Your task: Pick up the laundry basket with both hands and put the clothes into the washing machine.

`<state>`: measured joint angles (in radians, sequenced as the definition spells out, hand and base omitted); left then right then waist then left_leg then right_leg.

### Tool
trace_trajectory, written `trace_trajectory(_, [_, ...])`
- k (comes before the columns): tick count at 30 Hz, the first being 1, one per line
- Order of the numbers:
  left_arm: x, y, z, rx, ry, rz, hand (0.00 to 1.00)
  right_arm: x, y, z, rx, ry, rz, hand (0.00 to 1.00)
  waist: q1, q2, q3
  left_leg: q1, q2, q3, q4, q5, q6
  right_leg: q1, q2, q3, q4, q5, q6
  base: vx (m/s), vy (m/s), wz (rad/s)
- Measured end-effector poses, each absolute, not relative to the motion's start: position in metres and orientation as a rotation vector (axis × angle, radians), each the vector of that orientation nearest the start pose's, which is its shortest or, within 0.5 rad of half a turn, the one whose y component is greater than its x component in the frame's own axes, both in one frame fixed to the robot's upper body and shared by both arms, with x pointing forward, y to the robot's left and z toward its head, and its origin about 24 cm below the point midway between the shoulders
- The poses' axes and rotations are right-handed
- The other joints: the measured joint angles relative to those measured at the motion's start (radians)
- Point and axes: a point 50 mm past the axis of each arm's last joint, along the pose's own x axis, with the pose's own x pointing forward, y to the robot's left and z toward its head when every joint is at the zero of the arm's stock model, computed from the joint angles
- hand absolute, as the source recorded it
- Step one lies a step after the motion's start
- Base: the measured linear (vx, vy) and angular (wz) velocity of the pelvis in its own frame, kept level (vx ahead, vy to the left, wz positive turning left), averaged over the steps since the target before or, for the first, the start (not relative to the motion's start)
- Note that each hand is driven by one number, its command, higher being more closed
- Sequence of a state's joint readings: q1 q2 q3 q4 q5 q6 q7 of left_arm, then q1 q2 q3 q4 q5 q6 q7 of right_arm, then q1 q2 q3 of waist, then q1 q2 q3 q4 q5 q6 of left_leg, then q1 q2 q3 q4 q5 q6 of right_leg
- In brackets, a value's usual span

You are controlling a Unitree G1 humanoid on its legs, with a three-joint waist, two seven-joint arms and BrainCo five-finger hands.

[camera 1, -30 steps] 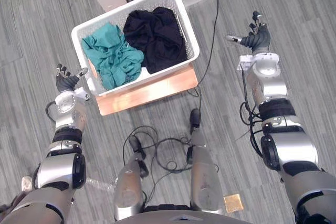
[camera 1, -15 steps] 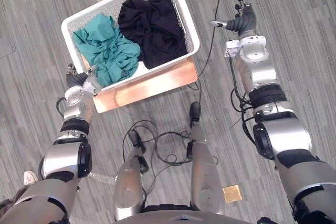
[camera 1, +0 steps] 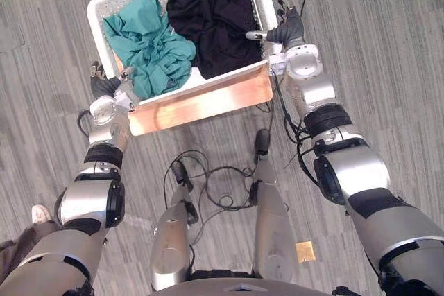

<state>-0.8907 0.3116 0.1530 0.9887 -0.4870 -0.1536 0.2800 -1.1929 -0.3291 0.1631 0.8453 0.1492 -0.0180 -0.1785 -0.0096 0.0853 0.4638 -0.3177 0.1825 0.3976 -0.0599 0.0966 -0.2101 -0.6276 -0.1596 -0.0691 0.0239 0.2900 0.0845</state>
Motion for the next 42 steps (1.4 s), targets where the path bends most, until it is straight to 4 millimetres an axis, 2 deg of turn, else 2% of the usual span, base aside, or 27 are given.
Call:
trace_trajectory(3, [0.393,0.233,0.132,-0.315,-0.073,0.451,0.0,0.416,-0.14,0.263,-0.259,-0.37,-0.061,0.0,0.0,0.0,0.0,-0.002,0.001,-0.015,-0.016,0.014,-0.002,-0.002,0.002,-0.006,0.001,-0.001,0.001,-0.01,-0.016,0.05])
trace_trajectory(4, [0.393,0.232,0.132,-0.315,-0.073,0.451,1.0,0.416,-0.14,0.262,-0.258,-0.367,-0.062,0.0,0.001,0.0,0.0,-0.004,0.001,-0.016,-0.016,0.015,-0.001,-0.003,0.002,-0.007,0.001,-0.002,0.003,-0.01,-0.013,0.1])
trace_trajectory(5, [0.394,0.231,0.133,-0.318,-0.074,0.453,1.0,0.416,-0.141,0.262,-0.258,-0.367,-0.064,0.0,0.001,0.0,0.0,-0.008,0.001,-0.018,-0.016,0.017,-0.001,-0.004,0.001,-0.01,0.001,-0.003,0.004,-0.01,-0.013,0.12])
trace_trajectory(6, [0.395,0.229,0.134,-0.317,-0.076,0.449,1.0,0.416,-0.141,0.262,-0.259,-0.367,-0.066,1.0,0.0,0.0,0.0,-0.011,0.001,-0.021,-0.016,0.019,0.002,-0.004,-0.001,-0.016,0.002,-0.003,0.004,-0.01,-0.009,0.12])
trace_trajectory(11, [0.396,0.221,0.138,-0.304,-0.09,0.421,1.0,0.418,-0.146,0.26,-0.298,-0.355,-0.092,1.0,-0.002,0.0,0.0,-0.015,0.0,-0.041,-0.016,0.023,0.002,-0.006,-0.007,-0.027,0.024,-0.019,0.023,-0.01,-0.006,0.09])
trace_trajectory(29, [0.394,0.212,0.13,-0.237,-0.071,0.422,1.0,0.418,-0.151,0.255,-0.346,-0.34,-0.113,1.0,-0.007,-0.001,-0.002,-0.001,0.0,-0.041,-0.016,0.026,0.003,0.008,-0.007,-0.025,0.033,-0.017,0.021,0.0,0.0,0.0])
trace_trajectory(32, [0.391,0.207,0.118,-0.236,-0.03,0.413,1.0,0.42,-0.156,0.241,-0.32,-0.286,-0.117,1.0,-0.015,-0.003,-0.002,0.023,0.001,-0.041,-0.016,0.025,0.003,0.036,-0.007,-0.024,0.028,-0.018,0.021,0.0,0.0,0.0])
trace_trajectory(36, [0.391,0.204,0.113,-0.222,-0.008,0.403,1.0,0.419,-0.161,0.231,-0.277,-0.259,-0.116,1.0,-0.018,-0.006,-0.006,0.034,0.0,-0.041,-0.016,0.025,0.004,0.048,-0.007,-0.024,0.028,-0.019,0.021,0.0,0.0,0.0])
trace_trajectory(40, [0.388,0.197,0.097,-0.191,0.06,0.373,1.0,0.417,-0.173,0.206,-0.243,-0.189,-0.135,1.0,-0.027,-0.006,-0.006,0.077,0.0,-0.043,-0.016,0.022,0.008,0.092,-0.008,-0.028,0.03,-0.028,0.011,0.0,0.005,0.01])
trace_trajectory(42, [0.381,0.193,0.081,-0.16,0.104,0.332,1.0,0.413,-0.185,0.189,-0.219,-0.144,-0.154,1.0,-0.038,-0.006,-0.006,0.112,0.0,-0.047,-0.016,0.019,0.009,0.134,-0.01,-0.035,0.031,-0.038,0.016,0.01,0.031,0.08])
